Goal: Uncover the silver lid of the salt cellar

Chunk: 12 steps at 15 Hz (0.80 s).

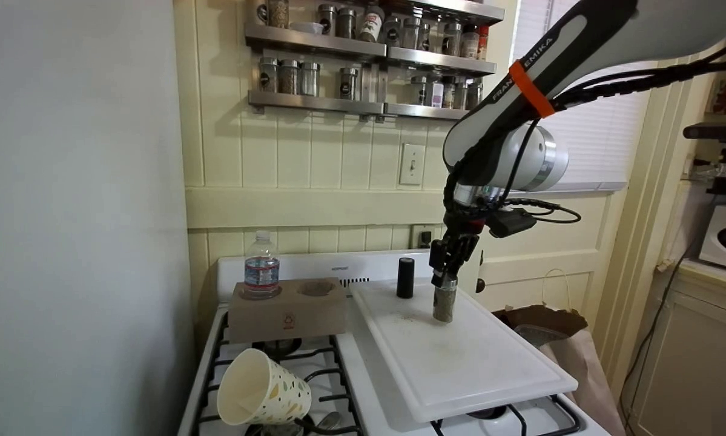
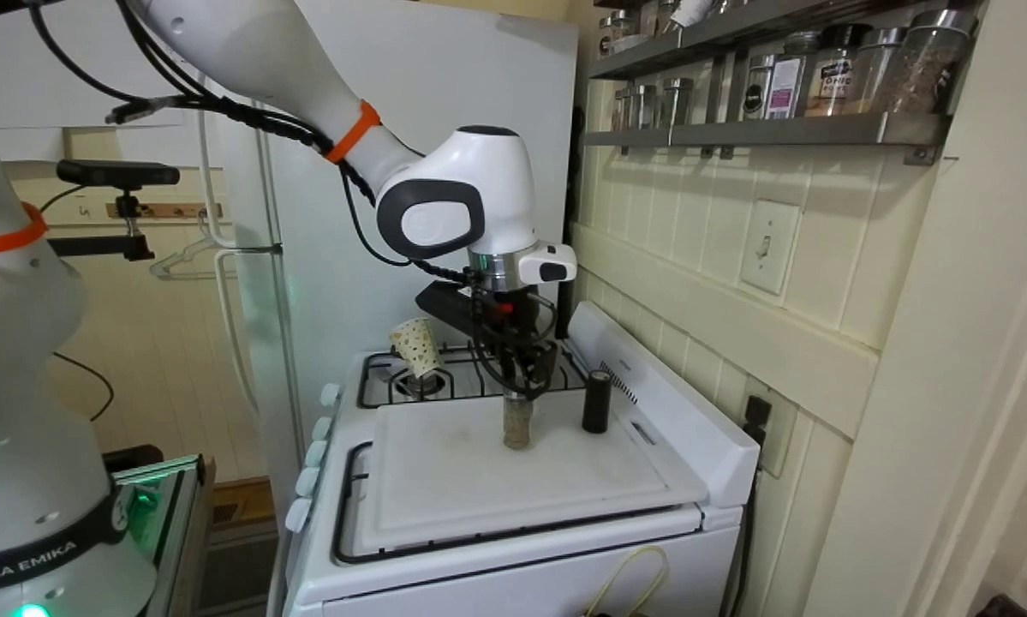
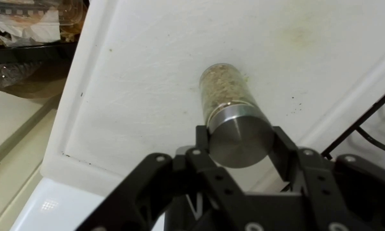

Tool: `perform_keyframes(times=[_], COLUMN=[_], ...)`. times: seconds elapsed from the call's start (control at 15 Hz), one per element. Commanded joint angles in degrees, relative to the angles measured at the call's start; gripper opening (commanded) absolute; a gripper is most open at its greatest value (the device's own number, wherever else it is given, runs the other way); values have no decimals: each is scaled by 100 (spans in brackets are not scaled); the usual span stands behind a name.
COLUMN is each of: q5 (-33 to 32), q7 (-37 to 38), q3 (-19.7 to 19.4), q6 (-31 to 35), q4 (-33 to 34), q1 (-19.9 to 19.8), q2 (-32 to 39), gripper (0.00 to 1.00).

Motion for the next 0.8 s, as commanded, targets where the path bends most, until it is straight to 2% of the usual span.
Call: perform_keyframes(times=[0.0, 0.4, 0.73], q5=[-40, 218, 910], q7=[24, -228, -1264], q3=[8, 44, 39], q6=[66, 111, 48], q4=[10, -27, -104], q1=[23, 58, 125], q2=[66, 144, 113], gripper=[25, 25, 25])
